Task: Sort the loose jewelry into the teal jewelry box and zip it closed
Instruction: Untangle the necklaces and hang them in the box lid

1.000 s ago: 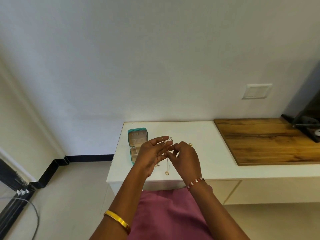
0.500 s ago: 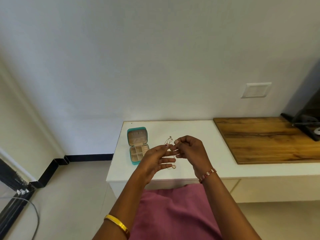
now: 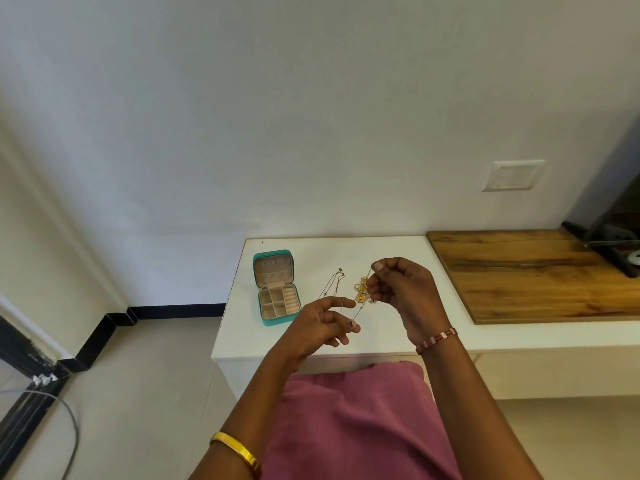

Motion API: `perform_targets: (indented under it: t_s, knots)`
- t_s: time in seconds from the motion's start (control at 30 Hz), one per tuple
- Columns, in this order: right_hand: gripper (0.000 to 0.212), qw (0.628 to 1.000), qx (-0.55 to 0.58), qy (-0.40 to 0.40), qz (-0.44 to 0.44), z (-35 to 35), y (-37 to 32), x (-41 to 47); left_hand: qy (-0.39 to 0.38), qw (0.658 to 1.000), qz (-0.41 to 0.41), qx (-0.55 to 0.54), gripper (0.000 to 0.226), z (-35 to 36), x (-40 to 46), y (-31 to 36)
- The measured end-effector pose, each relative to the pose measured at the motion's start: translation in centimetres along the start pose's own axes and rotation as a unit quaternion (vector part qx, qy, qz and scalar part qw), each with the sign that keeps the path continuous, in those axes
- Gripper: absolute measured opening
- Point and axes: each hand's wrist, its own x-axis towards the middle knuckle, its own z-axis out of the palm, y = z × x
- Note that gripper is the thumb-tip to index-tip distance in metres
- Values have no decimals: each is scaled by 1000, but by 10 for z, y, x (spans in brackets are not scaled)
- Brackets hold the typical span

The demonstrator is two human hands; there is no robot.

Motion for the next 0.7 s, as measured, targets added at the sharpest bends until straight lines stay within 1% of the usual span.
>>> perform_targets:
  t_s: [0.13, 0.27, 0.33, 0.4, 0.47, 0.57, 0.63, 0.7]
  knots:
    - [9, 1000, 21, 4, 10, -1, 4, 2, 28, 999, 7, 30, 27, -1, 1, -1]
    - [17, 995, 85, -9, 47, -1, 11, 4, 53, 999, 0, 11, 30, -3, 1, -3]
    - [20, 989, 133, -19, 70, -2, 15, 6, 61, 997, -9, -35, 30, -4, 1, -6]
    - [21, 982, 168, -23, 88, -4, 17, 8, 83, 990, -20, -116, 24, -5, 1, -10]
    - [21, 977, 189, -22, 99, -7, 18, 9, 107, 975, -27, -193, 15, -8, 0, -12]
    - [20, 967, 221, -20, 124, -12, 18, 11, 132, 950, -30, -281, 17, -13, -3, -12]
    - [21, 959, 245, -27, 140, -15, 19, 12, 134, 945, -33, -296, 18, -17, -4, -11]
    - [23, 953, 259, -38, 152, -17, 20, 12, 128, 954, -32, -271, 19, -21, -5, -11]
